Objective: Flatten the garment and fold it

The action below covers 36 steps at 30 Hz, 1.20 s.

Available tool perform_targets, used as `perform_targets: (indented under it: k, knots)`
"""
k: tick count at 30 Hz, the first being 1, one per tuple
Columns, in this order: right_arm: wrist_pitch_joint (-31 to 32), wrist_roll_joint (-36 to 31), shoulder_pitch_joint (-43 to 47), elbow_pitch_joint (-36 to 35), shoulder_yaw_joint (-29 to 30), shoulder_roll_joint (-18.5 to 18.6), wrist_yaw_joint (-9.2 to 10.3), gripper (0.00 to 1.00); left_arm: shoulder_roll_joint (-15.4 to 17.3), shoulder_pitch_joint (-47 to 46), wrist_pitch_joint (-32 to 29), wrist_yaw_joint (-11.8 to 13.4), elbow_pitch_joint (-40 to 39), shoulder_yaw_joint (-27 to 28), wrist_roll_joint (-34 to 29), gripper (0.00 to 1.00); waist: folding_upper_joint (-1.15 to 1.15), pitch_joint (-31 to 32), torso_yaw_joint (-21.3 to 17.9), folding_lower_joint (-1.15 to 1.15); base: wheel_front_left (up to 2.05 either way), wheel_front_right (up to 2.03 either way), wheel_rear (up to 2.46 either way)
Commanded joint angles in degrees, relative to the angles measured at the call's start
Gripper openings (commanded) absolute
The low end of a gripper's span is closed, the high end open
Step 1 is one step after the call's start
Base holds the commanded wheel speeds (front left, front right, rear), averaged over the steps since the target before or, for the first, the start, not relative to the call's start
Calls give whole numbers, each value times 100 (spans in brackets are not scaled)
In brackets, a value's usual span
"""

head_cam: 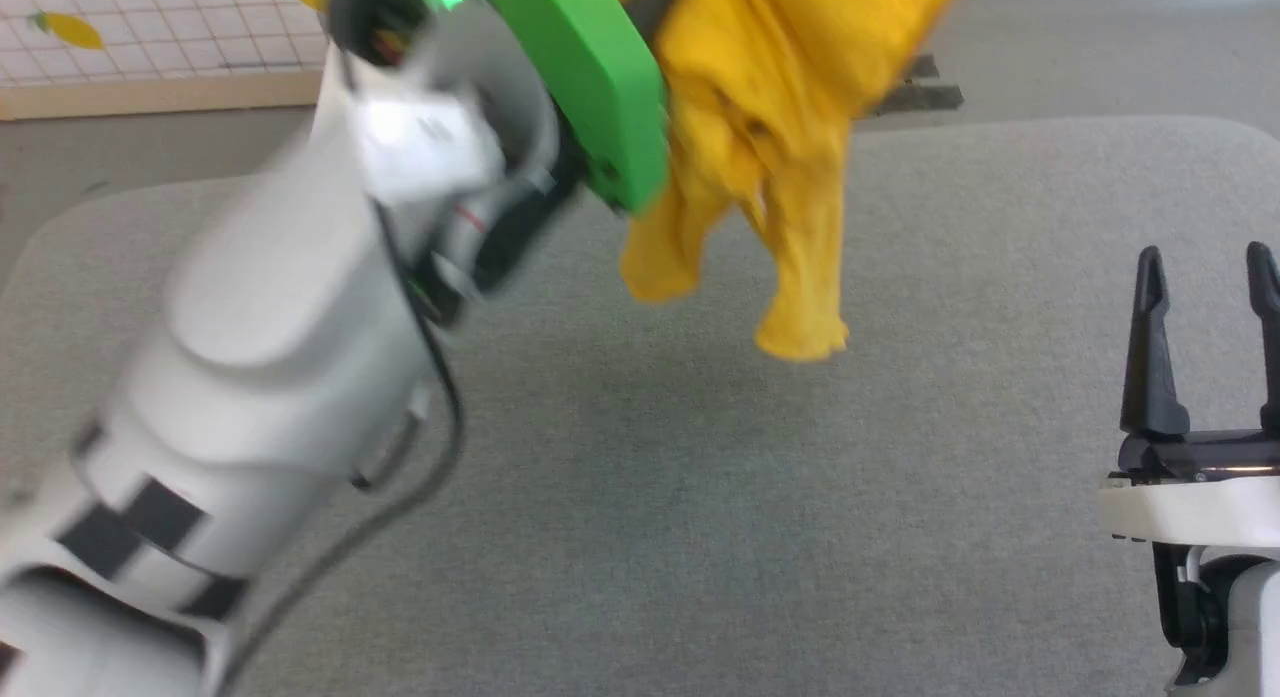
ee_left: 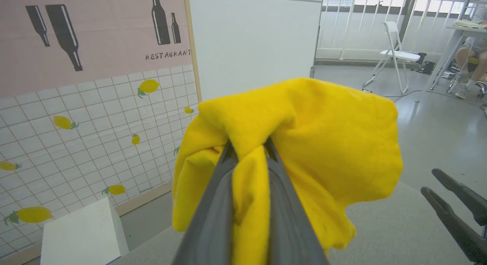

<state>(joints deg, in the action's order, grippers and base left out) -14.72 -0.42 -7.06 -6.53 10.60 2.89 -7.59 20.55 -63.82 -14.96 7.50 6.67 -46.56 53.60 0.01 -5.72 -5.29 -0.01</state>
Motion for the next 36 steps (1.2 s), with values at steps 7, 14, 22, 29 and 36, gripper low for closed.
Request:
perform_targets:
  k: [7, 14, 22, 29, 36]
  knots:
    - [-28, 144, -70, -49, -96, -2, 10, 100, -291, 1259, 677, 57, 396, -354, 78, 0, -1, -411, -354, 1, 0, 0, 0]
    - [-28, 214, -185, 10, -245, -2, 10, 100, -343, 2067, 707, 20, 1586, -911, -23, 0, -1, -620, -464, 1, 0, 0, 0]
    - [-28, 215, -261, 141, -292, -2, 10, 100, -761, 1996, 1167, -234, 2218, -829, 65, 100, -1, -640, -310, 1, 0, 0, 0]
    - [-28, 170, -114, 247, -273, -2, 10, 100, -418, 2119, 2417, -71, 1504, -78, 106, 100, -1, -374, -118, 1, 0, 0, 0]
    - [-28, 158, 112, 347, -237, -2, 10, 100, 664, 3311, 2989, 730, -290, 1253, -696, 100, -1, -295, 84, 1, 0, 0, 0]
